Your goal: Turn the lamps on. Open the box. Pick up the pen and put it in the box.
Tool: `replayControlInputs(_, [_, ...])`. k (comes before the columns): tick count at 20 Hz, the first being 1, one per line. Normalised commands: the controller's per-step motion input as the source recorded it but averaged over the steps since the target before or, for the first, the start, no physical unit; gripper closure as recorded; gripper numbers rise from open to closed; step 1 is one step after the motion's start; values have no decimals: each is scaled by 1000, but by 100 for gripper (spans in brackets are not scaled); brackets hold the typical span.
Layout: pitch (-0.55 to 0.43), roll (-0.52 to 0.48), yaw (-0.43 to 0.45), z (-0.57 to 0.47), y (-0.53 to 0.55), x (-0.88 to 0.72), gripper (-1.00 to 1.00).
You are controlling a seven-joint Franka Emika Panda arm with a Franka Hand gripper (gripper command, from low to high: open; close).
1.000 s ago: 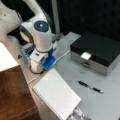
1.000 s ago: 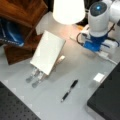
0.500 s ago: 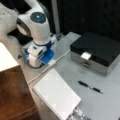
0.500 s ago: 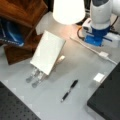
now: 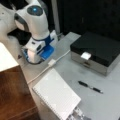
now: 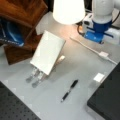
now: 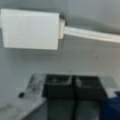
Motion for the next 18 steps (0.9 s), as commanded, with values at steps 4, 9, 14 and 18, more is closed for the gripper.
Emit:
replayControlInputs(4, [-28,-50,-102,174,195,-148,100])
replayControlInputs(9, [20,-38,-102,194,174,-128,100])
replayControlInputs(14, [42,-54,-120,170,153,-78,100])
replayControlInputs(18, [83,-39,-84,218,119,-14,-100])
